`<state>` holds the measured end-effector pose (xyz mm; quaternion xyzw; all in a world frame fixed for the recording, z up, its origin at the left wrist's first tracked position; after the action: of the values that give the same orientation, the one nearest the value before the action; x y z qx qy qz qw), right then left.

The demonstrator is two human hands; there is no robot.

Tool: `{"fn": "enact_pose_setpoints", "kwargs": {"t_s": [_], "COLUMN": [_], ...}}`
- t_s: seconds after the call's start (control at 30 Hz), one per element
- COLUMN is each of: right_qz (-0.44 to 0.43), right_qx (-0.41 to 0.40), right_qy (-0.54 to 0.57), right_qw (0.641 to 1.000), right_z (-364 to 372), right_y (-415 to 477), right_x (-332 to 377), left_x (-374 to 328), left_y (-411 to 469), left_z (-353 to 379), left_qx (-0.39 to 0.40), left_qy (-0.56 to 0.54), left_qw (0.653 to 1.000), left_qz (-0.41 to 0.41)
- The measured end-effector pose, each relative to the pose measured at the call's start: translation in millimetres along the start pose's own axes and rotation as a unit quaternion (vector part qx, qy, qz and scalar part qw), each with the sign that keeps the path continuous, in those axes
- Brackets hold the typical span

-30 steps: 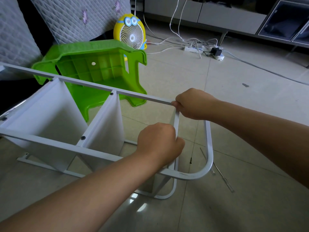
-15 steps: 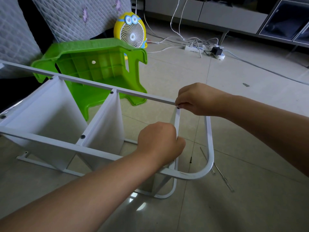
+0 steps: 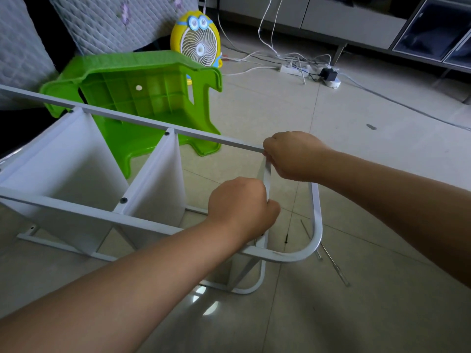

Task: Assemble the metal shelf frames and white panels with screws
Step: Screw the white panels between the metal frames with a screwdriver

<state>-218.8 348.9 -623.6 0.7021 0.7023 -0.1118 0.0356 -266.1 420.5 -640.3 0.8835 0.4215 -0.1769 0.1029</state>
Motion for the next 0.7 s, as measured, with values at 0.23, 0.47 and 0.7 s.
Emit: {"fn": "enact_pose_setpoints", "kwargs": {"t_s": [0.23,0.47,0.7], "right_qz": [0.076,-0.042,-0.123], "right_qx": [0.043,0.047,-0.010], "right_qy": [0.013,0.081,0.003], "right_qw": [0.996,0.995,0.992], "right_z": [5,-14,-12], "right_y": [7,-2,-7], "right_x": [-7,-7,4], "left_x": [-1,-2,-2], "left_y": [-2,-1,-1], "left_z": [-1,0,3], "left_qx": [-0.001,0.006,0.006], "left_qy": [-0.009,-0.018,-0.023], "left_qw": [1.000,1.000,1.000], "left_qz": [-0.002,0.004,0.011]}}
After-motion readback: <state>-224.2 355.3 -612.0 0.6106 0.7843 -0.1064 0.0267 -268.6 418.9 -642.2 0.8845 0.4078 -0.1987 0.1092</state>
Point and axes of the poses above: each hand's wrist, its own y-axis towards the middle knuckle, its own z-axis out of the palm, x = y × z, the point moved 9 cm from there along y, towards the middle knuckle, and after that the axes turned 12 degrees about z, right-handed, at the moved point
